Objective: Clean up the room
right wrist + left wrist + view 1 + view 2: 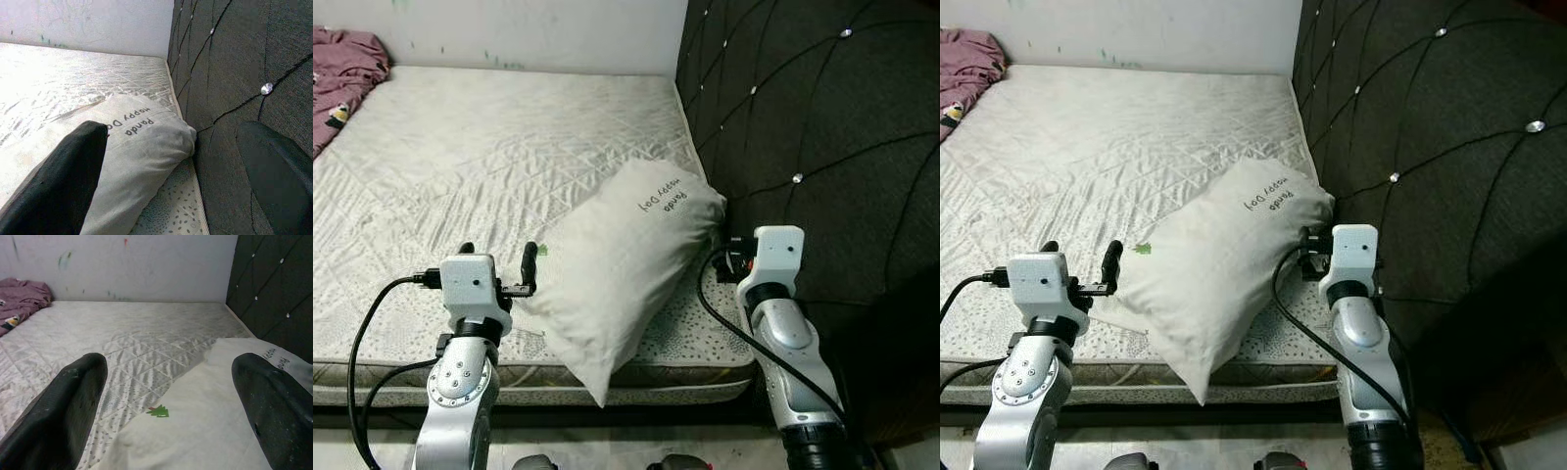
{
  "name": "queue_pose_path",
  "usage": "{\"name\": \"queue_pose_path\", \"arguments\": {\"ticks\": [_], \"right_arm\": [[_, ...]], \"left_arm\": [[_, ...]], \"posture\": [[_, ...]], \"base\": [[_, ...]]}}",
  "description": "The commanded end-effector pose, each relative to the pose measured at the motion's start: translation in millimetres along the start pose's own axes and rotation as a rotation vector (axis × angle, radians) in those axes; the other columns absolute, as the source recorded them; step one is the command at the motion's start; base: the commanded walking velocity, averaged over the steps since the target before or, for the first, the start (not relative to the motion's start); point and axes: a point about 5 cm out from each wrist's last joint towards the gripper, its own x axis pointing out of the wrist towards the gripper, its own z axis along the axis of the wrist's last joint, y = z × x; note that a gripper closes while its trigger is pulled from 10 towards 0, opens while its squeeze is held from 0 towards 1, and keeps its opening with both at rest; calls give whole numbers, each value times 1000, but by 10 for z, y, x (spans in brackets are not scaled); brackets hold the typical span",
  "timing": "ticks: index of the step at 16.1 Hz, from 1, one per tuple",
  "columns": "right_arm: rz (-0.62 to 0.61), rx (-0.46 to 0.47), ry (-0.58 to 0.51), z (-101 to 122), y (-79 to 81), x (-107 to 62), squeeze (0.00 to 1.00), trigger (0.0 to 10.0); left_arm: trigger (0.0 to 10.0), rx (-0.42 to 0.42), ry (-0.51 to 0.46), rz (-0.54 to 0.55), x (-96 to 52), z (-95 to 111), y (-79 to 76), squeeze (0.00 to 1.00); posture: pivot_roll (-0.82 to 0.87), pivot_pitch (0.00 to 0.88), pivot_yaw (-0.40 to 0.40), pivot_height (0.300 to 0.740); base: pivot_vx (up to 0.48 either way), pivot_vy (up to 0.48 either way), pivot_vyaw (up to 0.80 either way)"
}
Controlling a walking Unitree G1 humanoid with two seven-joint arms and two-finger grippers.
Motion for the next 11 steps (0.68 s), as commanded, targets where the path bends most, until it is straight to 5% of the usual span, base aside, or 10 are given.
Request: {"name": "queue_pose_path", "arguments": {"ticks": [1,11], "right_arm": [[12,7,-2,24,9,-17,0,10000],[35,-8,2,25,23,1,0,10000]], "left_arm": [[10000,-3,-3,13,-8,24,14,0],[10000,-1,-10,14,21,28,-18,0]], "posture": [[23,62,-31,740],[20,50,-35,646]], "base": [[0,0,0],[0,0,0]]}}
